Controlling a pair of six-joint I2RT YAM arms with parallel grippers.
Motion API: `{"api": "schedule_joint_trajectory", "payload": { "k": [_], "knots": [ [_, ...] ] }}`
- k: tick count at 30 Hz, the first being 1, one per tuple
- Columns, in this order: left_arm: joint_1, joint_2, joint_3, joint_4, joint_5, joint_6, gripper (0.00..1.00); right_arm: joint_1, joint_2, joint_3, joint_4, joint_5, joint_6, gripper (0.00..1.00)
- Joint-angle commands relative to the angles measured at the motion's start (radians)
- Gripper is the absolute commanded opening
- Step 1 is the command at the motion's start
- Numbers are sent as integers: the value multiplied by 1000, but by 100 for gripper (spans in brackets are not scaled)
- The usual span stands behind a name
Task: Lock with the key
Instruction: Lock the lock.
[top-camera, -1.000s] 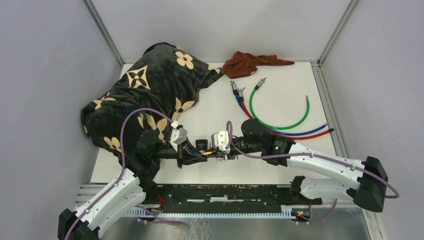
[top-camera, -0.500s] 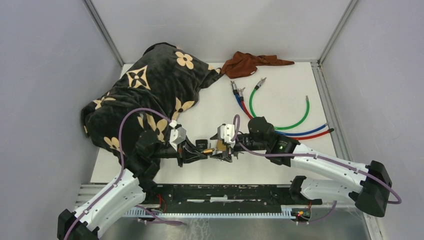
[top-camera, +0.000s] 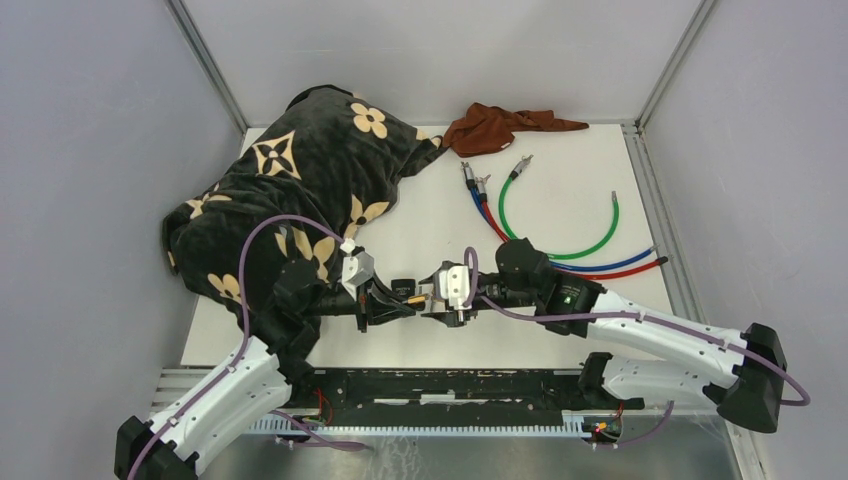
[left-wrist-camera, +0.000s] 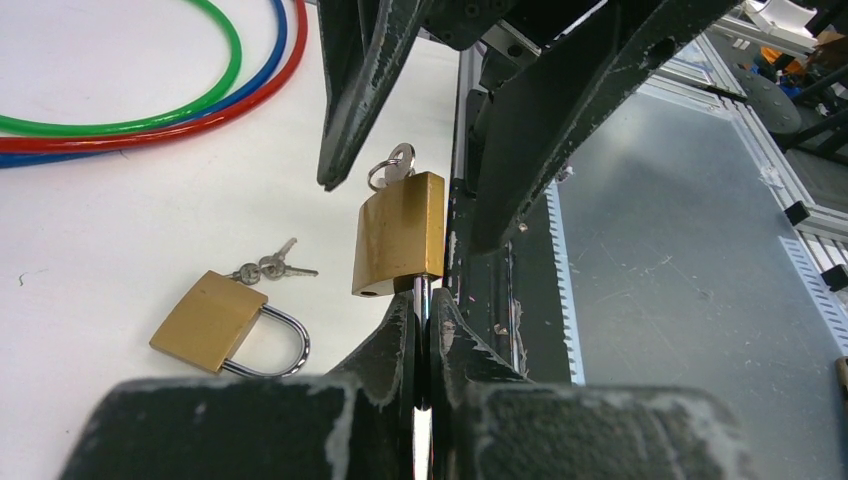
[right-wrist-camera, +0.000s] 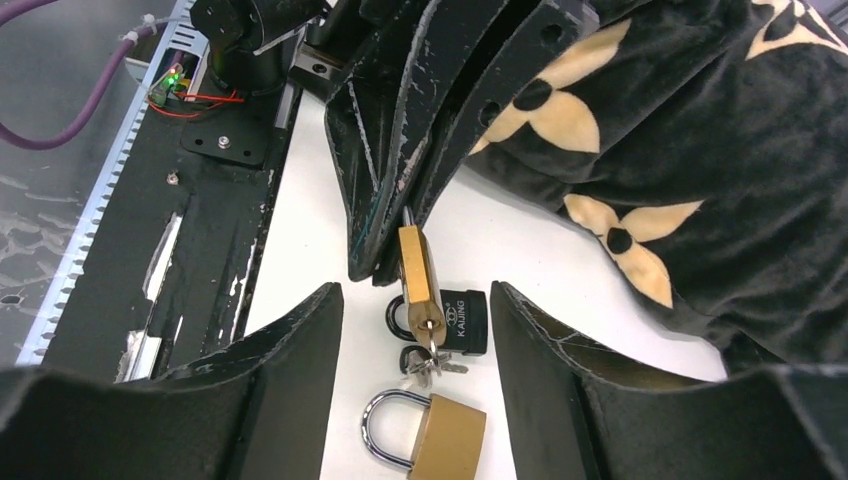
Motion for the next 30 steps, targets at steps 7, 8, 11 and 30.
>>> {"api": "schedule_joint_trajectory", "payload": {
  "k": [7, 8, 11, 30],
  "knots": [
    [3, 2, 25, 37, -7, 32, 2, 22, 77, 91, -20, 21, -12, 41],
    [3, 1, 23, 41, -6, 32, 2, 21, 87, 95, -27, 22, -12, 39],
    [3, -3, 25, 48, 0, 32, 2, 22, 106, 107, -49, 39, -9, 32],
    [11, -50, 23, 15, -53, 85, 57, -105, -95, -19, 97, 9, 231, 0]
  ]
}}
